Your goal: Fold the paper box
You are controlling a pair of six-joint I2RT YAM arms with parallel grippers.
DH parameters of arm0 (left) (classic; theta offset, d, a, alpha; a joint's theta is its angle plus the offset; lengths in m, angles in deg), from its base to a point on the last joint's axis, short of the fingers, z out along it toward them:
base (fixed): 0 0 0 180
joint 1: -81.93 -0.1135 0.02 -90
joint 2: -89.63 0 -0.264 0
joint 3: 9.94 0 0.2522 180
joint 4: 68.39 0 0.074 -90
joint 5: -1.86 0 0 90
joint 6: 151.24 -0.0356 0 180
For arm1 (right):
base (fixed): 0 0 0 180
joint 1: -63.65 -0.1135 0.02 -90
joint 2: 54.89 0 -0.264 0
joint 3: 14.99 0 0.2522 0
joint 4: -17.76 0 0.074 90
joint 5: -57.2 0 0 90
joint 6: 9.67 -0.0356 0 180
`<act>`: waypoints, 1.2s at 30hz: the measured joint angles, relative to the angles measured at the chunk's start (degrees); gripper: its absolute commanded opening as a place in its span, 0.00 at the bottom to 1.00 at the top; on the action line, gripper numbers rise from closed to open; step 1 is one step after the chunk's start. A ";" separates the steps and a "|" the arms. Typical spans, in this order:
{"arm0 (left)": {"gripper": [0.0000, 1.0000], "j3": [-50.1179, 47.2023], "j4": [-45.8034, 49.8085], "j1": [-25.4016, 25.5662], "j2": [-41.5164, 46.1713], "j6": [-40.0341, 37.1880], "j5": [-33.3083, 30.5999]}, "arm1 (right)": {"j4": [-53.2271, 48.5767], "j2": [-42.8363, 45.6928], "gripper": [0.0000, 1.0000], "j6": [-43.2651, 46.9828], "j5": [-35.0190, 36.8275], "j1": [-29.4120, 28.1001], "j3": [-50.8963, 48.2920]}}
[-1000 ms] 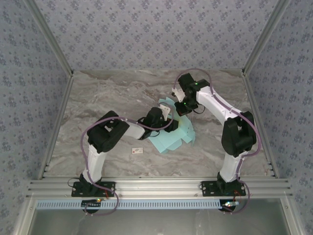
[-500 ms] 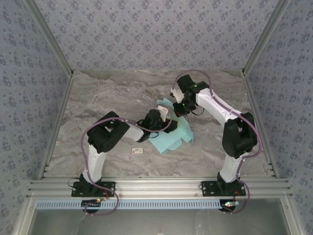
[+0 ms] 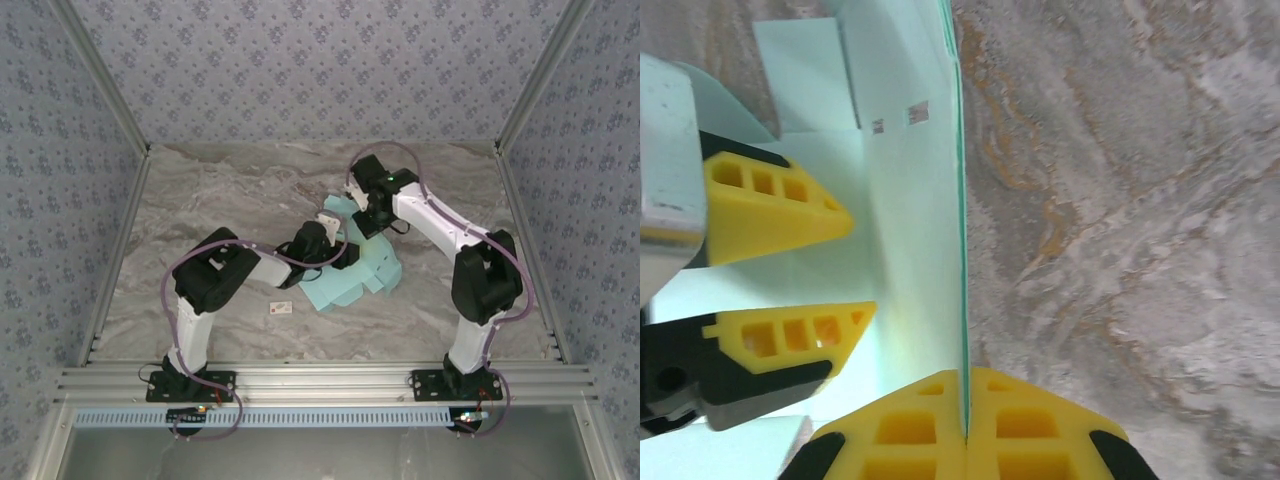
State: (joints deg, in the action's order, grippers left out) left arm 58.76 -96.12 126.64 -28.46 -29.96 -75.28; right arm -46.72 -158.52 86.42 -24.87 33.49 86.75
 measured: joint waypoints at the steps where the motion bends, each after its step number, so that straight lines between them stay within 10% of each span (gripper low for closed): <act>1: 0.45 -0.04 -0.02 -0.17 0.02 0.15 0.04 | 0.46 -0.02 0.00 0.17 2.01 -0.94 -0.11; 15: 0.52 -6.03 -4.66 -2.34 3.39 3.54 2.29 | 8.59 -0.28 0.00 3.98 18.40 -6.80 -4.92; 28: 0.56 -14.78 -0.28 -5.84 15.37 2.19 2.12 | 14.32 4.81 0.00 12.83 14.05 -2.86 -8.83; 36: 0.61 -16.11 8.79 -9.33 28.48 -7.10 1.99 | 10.29 11.43 0.00 17.59 -0.28 1.29 -7.78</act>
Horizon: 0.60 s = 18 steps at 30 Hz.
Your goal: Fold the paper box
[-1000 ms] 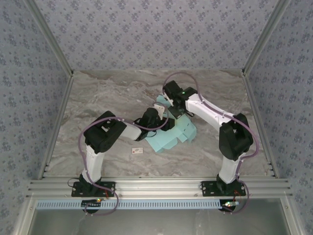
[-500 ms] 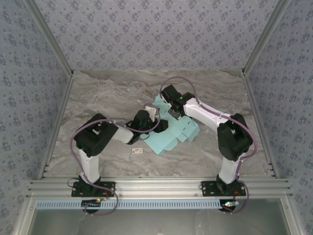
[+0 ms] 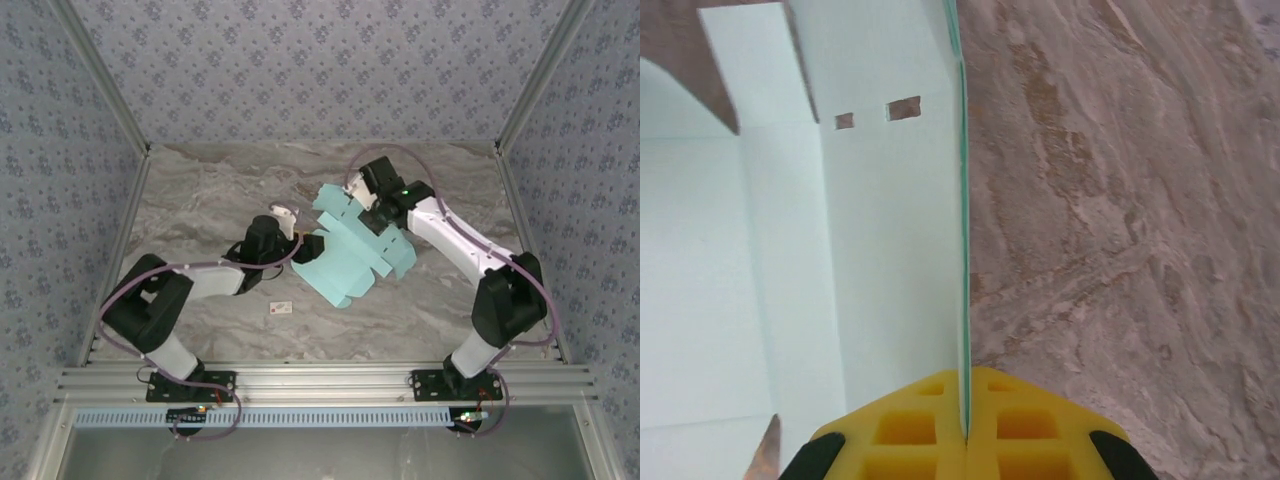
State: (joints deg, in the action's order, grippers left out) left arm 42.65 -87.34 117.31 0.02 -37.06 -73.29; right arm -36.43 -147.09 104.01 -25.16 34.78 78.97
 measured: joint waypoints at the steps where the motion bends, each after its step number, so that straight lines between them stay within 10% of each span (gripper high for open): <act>1: 0.62 0.00 0.85 -0.28 0.90 -1.22 0.26 | -0.68 0.26 0.00 0.26 -1.81 0.46 0.44; 18: 0.59 9.05 18.40 -2.89 2.62 -17.31 4.48 | -9.55 -0.04 0.00 2.99 -25.40 6.03 5.68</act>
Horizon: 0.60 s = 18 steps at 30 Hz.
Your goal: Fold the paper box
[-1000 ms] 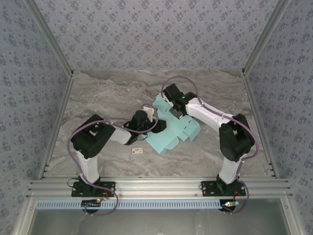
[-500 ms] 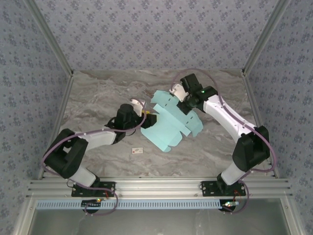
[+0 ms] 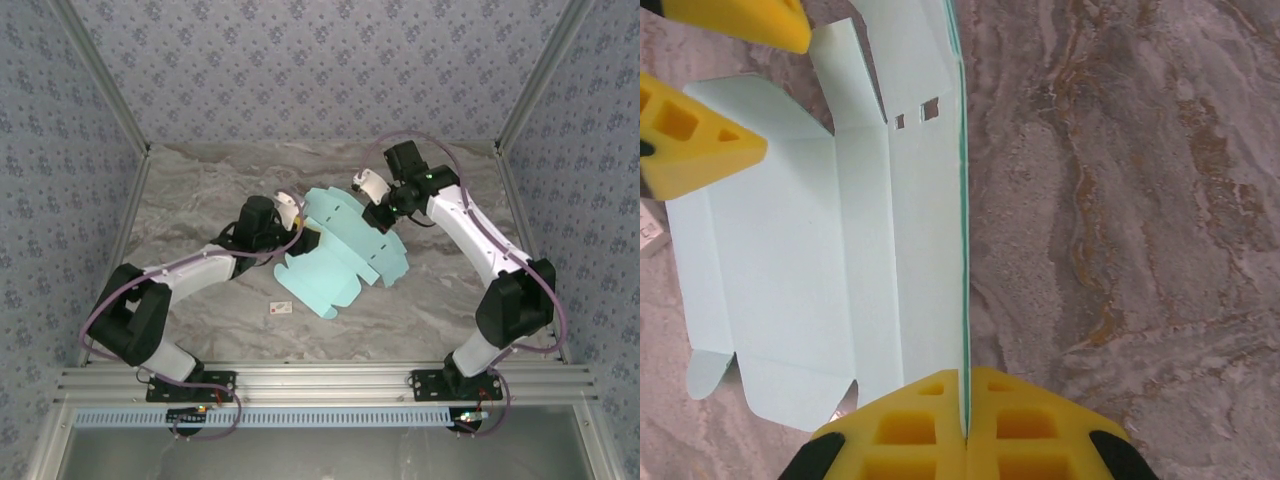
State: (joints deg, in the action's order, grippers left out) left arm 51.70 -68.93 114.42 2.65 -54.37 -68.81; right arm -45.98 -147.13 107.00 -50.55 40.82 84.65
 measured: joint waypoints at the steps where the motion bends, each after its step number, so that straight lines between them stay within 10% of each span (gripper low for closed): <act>1: 0.59 0.04 0.39 -0.35 0.00 0.02 0.07 | -0.20 -0.17 0.00 0.02 -0.39 0.00 0.13; 18: 0.43 4.13 4.50 -3.63 -3.89 1.77 4.04 | -1.14 -1.68 0.00 0.37 -3.30 -0.02 0.74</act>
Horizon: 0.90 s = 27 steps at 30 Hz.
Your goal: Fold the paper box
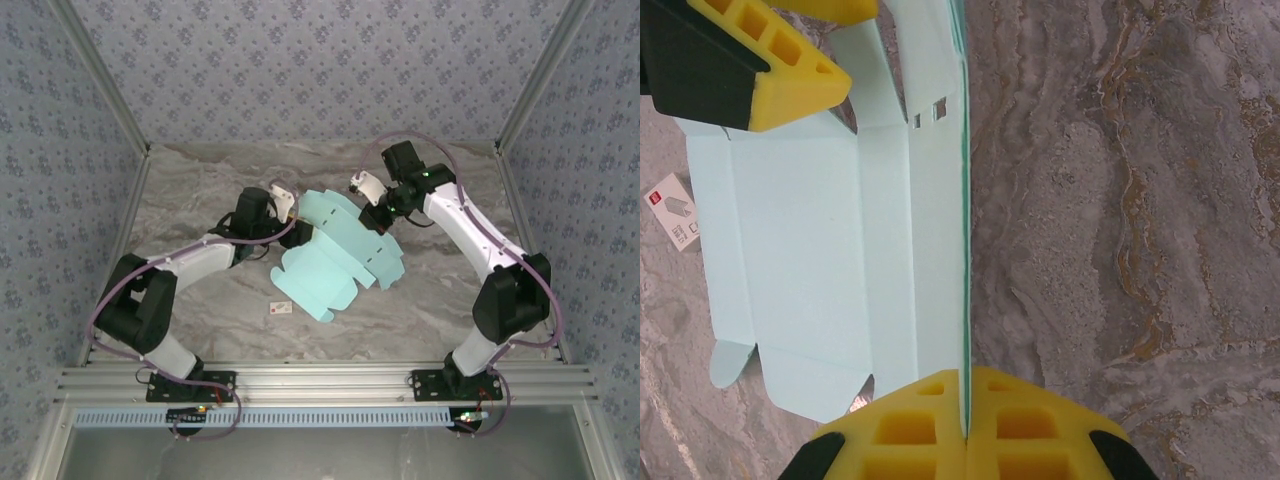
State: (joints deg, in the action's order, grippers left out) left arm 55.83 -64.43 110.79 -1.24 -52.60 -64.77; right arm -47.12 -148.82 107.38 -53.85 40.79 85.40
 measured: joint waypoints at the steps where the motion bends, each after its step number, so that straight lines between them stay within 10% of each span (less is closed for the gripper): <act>1: 0.40 0.00 -0.02 0.00 0.00 0.35 0.44 | 0.02 -0.04 0.00 0.00 0.00 0.00 0.00; 13: 0.22 0.00 -0.13 0.28 -0.02 2.08 3.61 | 0.15 -0.31 0.00 -1.09 1.36 0.24 0.44; 27: 0.32 -1.84 -2.03 7.32 0.00 -0.72 -4.09 | -0.42 -1.20 0.00 -2.14 2.19 1.07 0.96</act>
State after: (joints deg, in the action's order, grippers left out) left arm 53.99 -66.46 118.12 -1.24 -53.32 -68.86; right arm -47.53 -150.02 105.23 -51.67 41.87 86.36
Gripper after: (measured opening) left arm 0.306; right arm 0.062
